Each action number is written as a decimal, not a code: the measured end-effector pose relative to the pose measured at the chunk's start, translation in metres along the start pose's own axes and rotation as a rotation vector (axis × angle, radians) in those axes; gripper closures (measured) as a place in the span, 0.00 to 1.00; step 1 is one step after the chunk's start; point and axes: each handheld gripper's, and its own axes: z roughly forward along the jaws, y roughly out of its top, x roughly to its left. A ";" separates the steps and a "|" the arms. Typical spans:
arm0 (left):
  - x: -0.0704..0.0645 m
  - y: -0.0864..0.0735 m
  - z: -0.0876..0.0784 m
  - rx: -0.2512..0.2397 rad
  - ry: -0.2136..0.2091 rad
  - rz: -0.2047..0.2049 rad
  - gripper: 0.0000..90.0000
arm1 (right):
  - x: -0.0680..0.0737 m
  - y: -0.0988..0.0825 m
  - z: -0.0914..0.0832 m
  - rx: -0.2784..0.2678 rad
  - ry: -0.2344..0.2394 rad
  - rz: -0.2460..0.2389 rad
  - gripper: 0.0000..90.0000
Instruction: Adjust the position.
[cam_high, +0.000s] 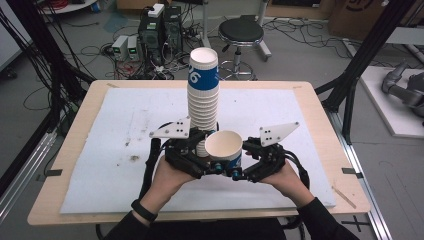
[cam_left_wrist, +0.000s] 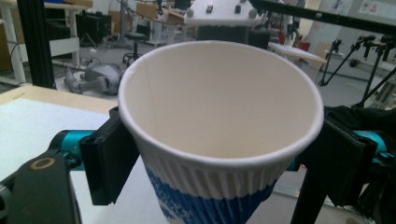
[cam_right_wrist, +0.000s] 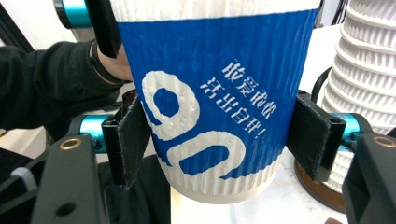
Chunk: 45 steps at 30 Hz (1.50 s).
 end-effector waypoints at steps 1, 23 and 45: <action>0.000 0.000 0.000 -0.005 -0.003 -0.003 0.20 | 0.000 0.000 0.000 -0.001 0.004 0.000 0.32; 0.002 0.002 -0.001 0.034 0.004 0.007 0.26 | -0.001 -0.005 0.007 0.005 0.006 0.018 0.31; 0.000 0.002 0.002 0.055 0.037 0.032 0.23 | -0.002 -0.006 0.007 -0.085 0.012 0.072 0.27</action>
